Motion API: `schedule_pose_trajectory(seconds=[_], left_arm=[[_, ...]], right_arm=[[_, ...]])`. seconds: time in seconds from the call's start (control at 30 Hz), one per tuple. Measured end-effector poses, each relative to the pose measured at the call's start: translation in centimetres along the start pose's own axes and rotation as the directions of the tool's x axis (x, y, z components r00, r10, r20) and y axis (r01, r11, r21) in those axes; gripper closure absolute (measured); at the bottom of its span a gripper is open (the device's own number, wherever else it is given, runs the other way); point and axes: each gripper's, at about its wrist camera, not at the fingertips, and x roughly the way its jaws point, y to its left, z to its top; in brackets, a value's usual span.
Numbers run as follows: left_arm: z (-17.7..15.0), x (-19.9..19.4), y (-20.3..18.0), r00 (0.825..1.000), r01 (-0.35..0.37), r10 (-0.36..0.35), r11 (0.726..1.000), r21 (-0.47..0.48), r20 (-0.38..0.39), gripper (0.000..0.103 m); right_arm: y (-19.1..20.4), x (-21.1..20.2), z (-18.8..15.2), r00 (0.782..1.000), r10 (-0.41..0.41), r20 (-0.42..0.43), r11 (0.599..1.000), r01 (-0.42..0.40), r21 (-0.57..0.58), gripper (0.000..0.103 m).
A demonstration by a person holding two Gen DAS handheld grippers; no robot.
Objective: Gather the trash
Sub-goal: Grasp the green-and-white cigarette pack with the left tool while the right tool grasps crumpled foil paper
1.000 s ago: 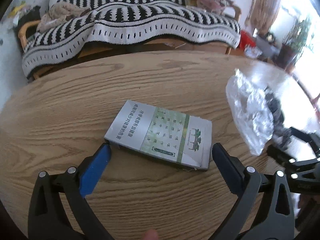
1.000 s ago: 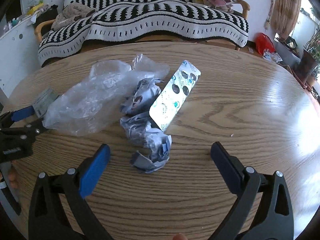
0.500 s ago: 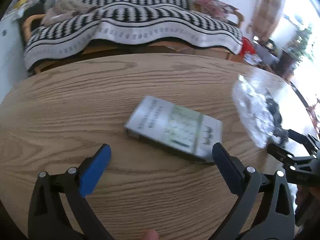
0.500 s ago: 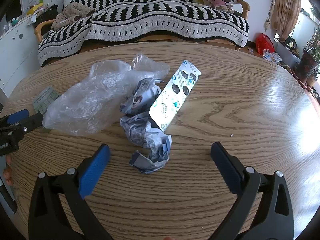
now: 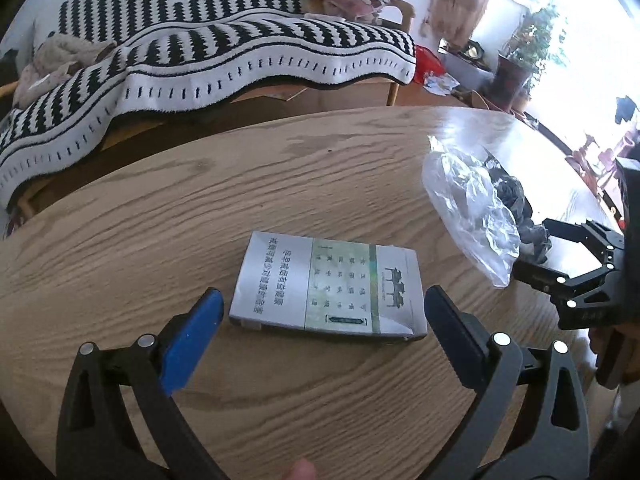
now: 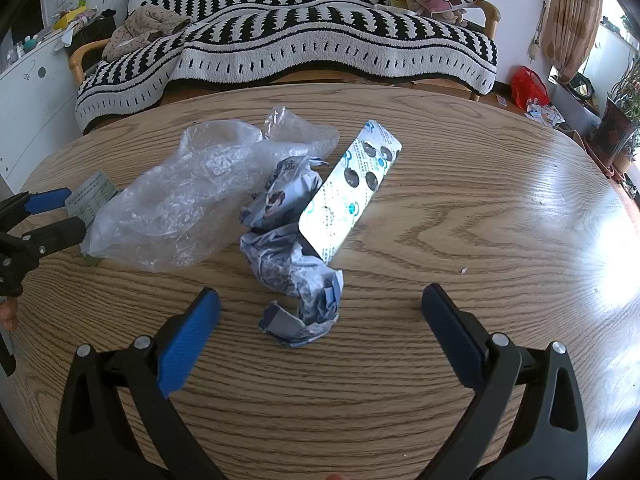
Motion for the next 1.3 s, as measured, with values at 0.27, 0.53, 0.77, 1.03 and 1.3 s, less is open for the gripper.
schedule_pose_trajectory(seconds=[0.27, 0.53, 0.77, 1.03, 1.3], left_arm=[[-1.4, -0.3, -2.3, 0.997, 0.059, -0.058, 0.998, 0.02, -0.047, 0.006], [-1.8, -3.0, -3.8, 0.997, -0.068, 0.071, 0.988, 0.14, -0.013, 0.006], [0.5, -0.6, -3.3, 0.998, 0.008, 0.015, 0.943, 0.333, -0.065, 0.006], [0.6, 2.0, -4.2, 0.99, 0.097, -0.045, 0.901, 0.424, -0.131, 0.006], [-0.5, 0.9, -5.1, 0.992, 0.103, -0.073, 0.938, 0.33, -0.104, 0.039]], right_arm=[[0.0, 0.0, 0.0, 1.0, 0.0, 0.0, 1.0, 0.0, 0.001, 0.005], [-0.3, 0.0, 0.0, 1.0, 0.017, 0.005, 1.0, -0.017, 0.012, 0.005], [-0.4, 0.0, 0.0, 1.0, 0.025, 0.008, 1.0, -0.025, 0.019, 0.005], [-1.1, -0.6, -0.2, 0.997, 0.071, 0.034, 0.995, -0.073, 0.062, 0.01], [-0.1, -1.6, -0.6, 0.995, 0.08, 0.061, 0.997, -0.081, 0.02, 0.072]])
